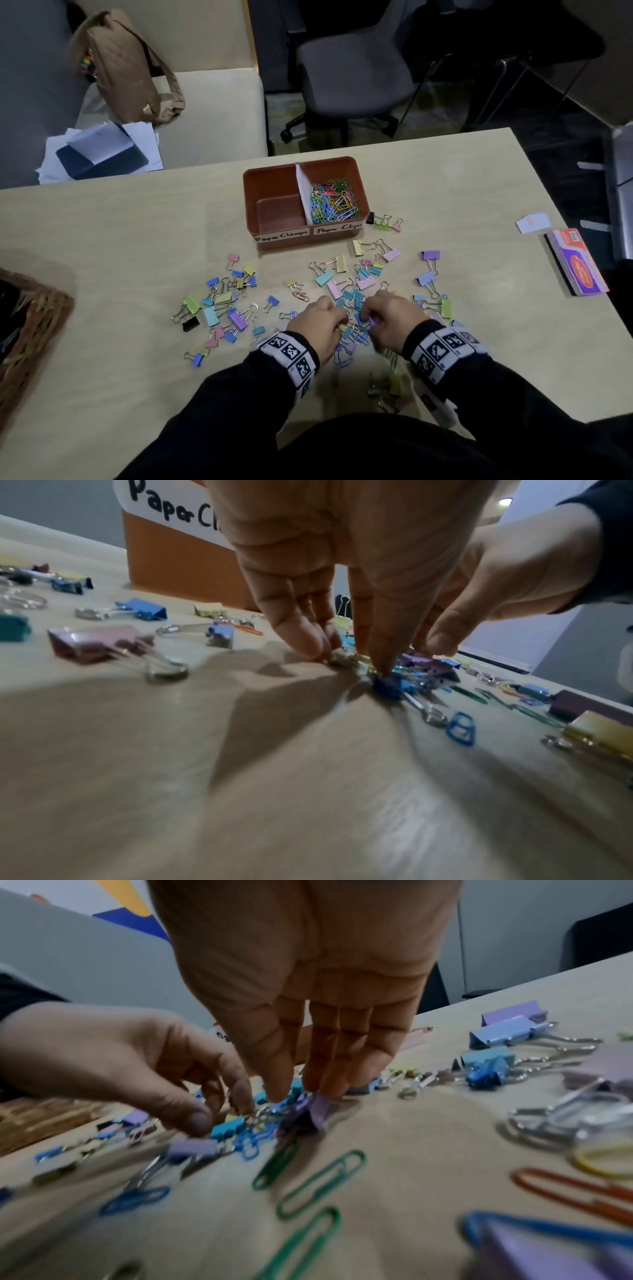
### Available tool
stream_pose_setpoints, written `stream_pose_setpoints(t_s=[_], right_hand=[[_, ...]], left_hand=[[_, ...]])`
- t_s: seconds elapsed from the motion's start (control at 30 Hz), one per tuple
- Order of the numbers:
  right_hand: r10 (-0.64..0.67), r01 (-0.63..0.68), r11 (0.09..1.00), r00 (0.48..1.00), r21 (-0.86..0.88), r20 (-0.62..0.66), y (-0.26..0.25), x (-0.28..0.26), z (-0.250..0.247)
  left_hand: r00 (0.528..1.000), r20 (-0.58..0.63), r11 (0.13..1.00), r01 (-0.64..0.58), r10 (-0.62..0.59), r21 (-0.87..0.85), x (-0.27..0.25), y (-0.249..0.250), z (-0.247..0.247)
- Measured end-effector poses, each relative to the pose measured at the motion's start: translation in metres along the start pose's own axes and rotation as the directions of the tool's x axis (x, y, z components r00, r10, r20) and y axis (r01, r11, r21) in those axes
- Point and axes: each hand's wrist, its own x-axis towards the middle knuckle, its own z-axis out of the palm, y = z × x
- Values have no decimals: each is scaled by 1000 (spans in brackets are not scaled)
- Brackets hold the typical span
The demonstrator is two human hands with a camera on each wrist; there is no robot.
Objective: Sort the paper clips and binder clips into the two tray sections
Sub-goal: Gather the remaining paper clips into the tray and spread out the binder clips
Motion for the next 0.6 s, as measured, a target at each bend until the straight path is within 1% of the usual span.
stream_pose_setpoints(t_s=[0.1, 0.2, 0.3, 0.4, 0.47, 0.53, 0.6], right_hand=[[-70, 71, 994, 997, -79, 18, 2, -2, 10], [-102, 102, 991, 995, -90, 2, 4, -1, 17], [-50, 49, 998, 998, -33, -35, 5, -4, 16], [49, -50, 999, 988, -4, -144, 10, -7, 8], [101, -108, 994, 977, -28, -188, 15, -8, 3], [97, -117, 990, 972, -79, -214, 17, -9, 0], [32, -60, 992, 972, -113, -231, 13, -11, 1]], left_hand=[[1000, -10, 1000, -8, 8, 8, -1, -1, 0], [1000, -4, 1000, 4, -4, 4, -3, -5, 0], [1000, 11, 1000, 16, -16, -1, -6, -10, 3], [1000, 20, 1000, 13, -14, 13, -8, -13, 5], [1000, 16, 1000, 13, -13, 16, -9, -13, 4], [1000, 8, 1000, 23, -23, 9, -9, -13, 5], [999, -1, 999, 34, -34, -12, -10, -15, 5]])
